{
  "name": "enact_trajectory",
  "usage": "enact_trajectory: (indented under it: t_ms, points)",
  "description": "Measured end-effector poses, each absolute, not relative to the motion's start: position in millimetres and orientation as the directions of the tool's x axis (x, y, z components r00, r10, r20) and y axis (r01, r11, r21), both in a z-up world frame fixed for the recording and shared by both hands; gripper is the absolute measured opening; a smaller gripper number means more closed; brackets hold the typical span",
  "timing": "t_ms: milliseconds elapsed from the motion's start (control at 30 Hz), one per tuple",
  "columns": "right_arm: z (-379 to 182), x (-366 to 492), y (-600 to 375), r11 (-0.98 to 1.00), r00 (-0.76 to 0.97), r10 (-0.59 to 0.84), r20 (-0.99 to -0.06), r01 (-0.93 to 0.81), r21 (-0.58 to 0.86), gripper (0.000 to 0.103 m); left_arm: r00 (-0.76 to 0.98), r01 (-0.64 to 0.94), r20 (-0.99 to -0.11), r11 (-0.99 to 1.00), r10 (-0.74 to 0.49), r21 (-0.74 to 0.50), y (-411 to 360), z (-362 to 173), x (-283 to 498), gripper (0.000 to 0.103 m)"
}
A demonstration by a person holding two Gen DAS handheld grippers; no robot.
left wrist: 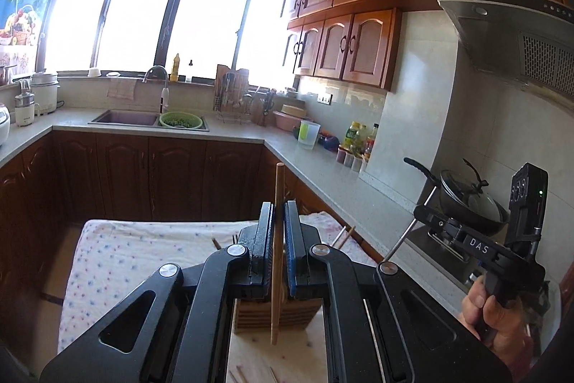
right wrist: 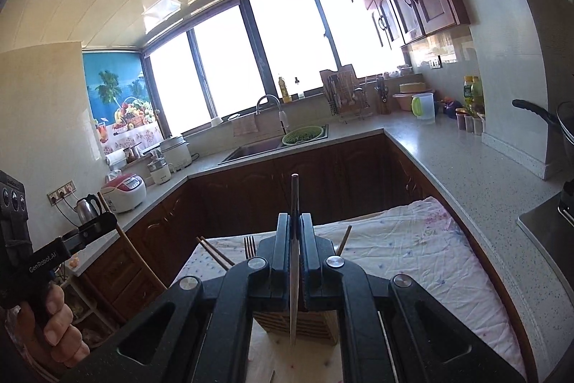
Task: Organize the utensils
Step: 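Carry both chopsticks to the wooden holder and lower them into it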
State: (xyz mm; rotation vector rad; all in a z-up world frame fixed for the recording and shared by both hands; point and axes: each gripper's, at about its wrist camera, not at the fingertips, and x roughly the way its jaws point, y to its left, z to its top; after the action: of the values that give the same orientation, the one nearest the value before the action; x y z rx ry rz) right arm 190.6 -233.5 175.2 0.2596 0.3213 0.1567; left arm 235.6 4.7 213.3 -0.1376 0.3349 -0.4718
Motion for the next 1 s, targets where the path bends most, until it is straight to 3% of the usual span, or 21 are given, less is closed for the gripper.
enact_trajectory:
  t_ms: [267, 700, 1000]
  points:
    - [175.5, 237.1, -236.8, 0.957, 0.943, 0.159, -0.292, -0.074, 0.280, 0.005, 0.861, 0.378, -0.263, 0.894, -0.435, -0.240, -6.5, 210.6, 296.1, 0.005]
    - [102.3, 264.7, -228.7, 0.955, 0.909, 0.154, -0.388, -0.036, 0.293, 0.005, 0.827, 0.300, -0.397, 0.910, -0.398, -0.285, -11.5, 116.7, 313.7, 0.005]
    - [73.8, 268.5, -228.7, 0.951, 0.875, 0.165, -0.456, -0.018, 0.309, 0.005, 0.814, 0.274, -0.442, 0.920, -0.376, -0.280, -7.4, 89.4, 310.1, 0.005]
